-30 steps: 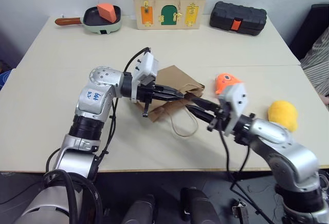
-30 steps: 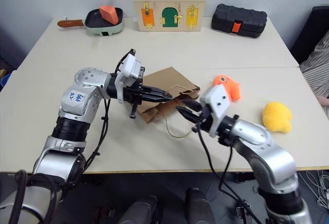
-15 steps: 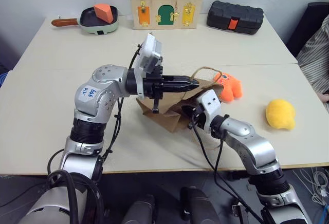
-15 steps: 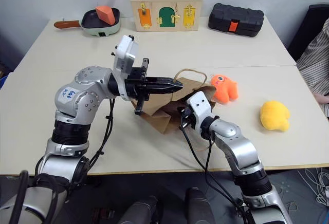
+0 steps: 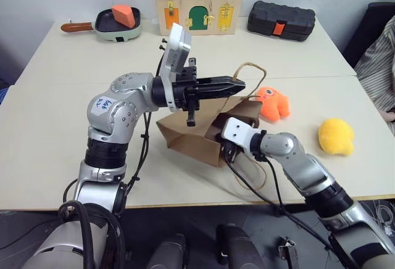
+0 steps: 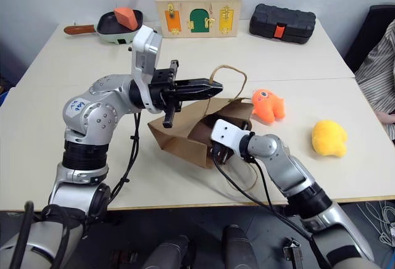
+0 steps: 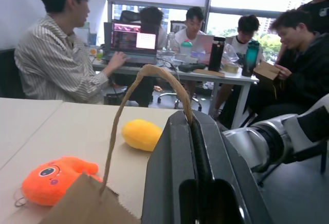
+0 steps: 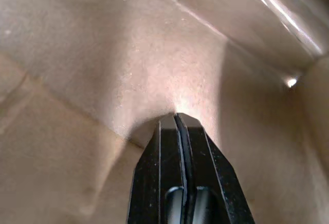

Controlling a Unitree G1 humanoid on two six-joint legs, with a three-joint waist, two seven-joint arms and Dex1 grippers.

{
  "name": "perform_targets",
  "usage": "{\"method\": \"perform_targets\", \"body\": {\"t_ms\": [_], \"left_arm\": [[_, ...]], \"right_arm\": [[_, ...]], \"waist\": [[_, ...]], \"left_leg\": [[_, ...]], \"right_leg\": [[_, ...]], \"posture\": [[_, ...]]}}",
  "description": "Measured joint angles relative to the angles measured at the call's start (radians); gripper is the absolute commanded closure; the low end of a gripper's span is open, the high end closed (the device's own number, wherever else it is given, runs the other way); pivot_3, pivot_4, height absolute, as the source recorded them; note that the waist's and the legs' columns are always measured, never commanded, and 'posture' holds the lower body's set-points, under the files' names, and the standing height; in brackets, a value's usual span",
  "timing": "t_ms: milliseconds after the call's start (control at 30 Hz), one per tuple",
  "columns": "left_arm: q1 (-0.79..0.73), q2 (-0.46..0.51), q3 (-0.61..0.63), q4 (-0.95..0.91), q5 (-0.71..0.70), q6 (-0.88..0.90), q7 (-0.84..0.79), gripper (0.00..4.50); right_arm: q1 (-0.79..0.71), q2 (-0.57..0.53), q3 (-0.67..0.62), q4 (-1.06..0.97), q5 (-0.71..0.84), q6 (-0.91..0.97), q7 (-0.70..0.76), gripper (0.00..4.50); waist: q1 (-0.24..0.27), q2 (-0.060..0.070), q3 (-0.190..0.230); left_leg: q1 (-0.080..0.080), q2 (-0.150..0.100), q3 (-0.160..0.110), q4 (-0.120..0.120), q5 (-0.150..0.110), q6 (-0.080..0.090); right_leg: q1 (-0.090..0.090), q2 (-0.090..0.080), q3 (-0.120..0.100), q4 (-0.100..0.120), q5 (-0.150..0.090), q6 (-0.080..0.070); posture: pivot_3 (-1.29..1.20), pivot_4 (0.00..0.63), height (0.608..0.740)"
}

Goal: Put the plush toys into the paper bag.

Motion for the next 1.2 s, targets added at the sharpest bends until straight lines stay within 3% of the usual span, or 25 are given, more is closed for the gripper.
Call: {"method": "perform_targets", "body": {"t_ms": [233, 433, 633, 1000, 1200], "left_arm": [[0.044, -0.004, -0.039, -0.025, 0.004, -0.044, -0.01, 4.5], [0.043, 0.005, -0.037, -0.013, 0.021, -0.096, -0.01, 4.5], [0.021, 0.01, -0.028, 0.054, 0.037, -0.121, -0.006, 4.5], [-0.062, -0.013, 0.025, 0.087, 0.023, -0.117, 0.042, 4.5], [-0.045, -0.018, 0.012, 0.093, 0.023, -0.123, 0.034, 4.5]], "right_arm": [[-0.097, 0.222, -0.14, 0.092, 0.183, 0.147, 0.051, 4.48], [-0.064, 0.255, -0.195, 0.059, 0.306, 0.292, 0.101, 4.48], [-0.05, 0.172, -0.085, 0.041, 0.196, 0.213, 0.129, 4.48], [-0.088, 0.269, -0.059, 0.161, 0.162, 0.147, 0.112, 4.48], [-0.166, 0.232, 0.067, 0.213, -0.013, -0.051, 0.133, 4.48]], "waist": [[-0.018, 0.0, 0.0], [-0.018, 0.001, 0.0], [-0.018, 0.001, 0.0], [-0.019, 0.001, 0.0], [-0.023, 0.001, 0.0]], "left_leg": [[0.0, 0.0, -0.002, 0.004, 0.0, 0.0], [0.0, 0.0, -0.002, 0.004, 0.0, 0.0], [0.0, 0.0, -0.002, 0.004, 0.0, 0.0], [-0.001, 0.0, -0.002, 0.004, 0.0, 0.0], [0.0, 0.0, -0.002, 0.004, 0.0, -0.001]], "right_leg": [[0.0, 0.0, -0.002, 0.002, 0.0, -0.001], [0.0, 0.0, -0.003, 0.002, 0.001, -0.001], [0.0, 0.0, -0.002, 0.002, 0.001, -0.001], [0.0, -0.001, -0.003, 0.002, 0.001, -0.001], [-0.001, 0.0, -0.003, 0.002, 0.001, -0.001]], "posture": [[0.0, 0.15, 0.74], [0.0, 0.15, 0.74], [0.0, 0.15, 0.74], [0.0, 0.15, 0.74], [0.0, 0.15, 0.74]]}}
